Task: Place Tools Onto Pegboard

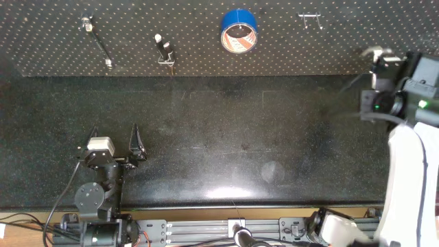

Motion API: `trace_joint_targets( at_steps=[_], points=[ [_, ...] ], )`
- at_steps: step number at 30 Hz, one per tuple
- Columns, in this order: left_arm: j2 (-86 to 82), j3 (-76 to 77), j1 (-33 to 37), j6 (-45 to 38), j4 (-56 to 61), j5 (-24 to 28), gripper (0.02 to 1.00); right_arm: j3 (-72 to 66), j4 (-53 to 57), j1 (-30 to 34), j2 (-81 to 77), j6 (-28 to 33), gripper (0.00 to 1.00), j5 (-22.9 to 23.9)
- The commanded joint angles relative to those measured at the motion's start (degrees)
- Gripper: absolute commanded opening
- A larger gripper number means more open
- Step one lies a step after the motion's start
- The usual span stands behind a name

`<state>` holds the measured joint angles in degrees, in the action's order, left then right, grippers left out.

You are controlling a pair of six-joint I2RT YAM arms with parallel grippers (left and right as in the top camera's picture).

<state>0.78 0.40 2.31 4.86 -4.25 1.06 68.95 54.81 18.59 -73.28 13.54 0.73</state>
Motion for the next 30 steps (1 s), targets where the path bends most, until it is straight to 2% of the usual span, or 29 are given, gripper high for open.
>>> trace_joint_targets(
  at_steps=[1, 5, 11, 30],
  points=[
    [-0.42, -0.09, -0.09, 0.90, -0.33, -0.83, 0.996, 0.15, -2.34, -8.87, 11.15, -13.03, 0.073, -0.35],
    [-0.42, -0.09, -0.09, 0.90, -0.35, -0.85, 0.996, 0.15, -4.55, -13.84, 14.49, -16.96, 0.073, -0.35],
    [-0.42, -0.09, -0.09, 0.90, -0.33, -0.83, 0.996, -0.11, -11.74, -21.29, 11.39, -16.96, 0.073, -0.33],
    [-0.42, -0.09, -0.09, 0.90, -0.33, -0.83, 0.996, -0.11, -25.38, -23.19, -13.60, -16.96, 0.075, -0.31]
  ],
)
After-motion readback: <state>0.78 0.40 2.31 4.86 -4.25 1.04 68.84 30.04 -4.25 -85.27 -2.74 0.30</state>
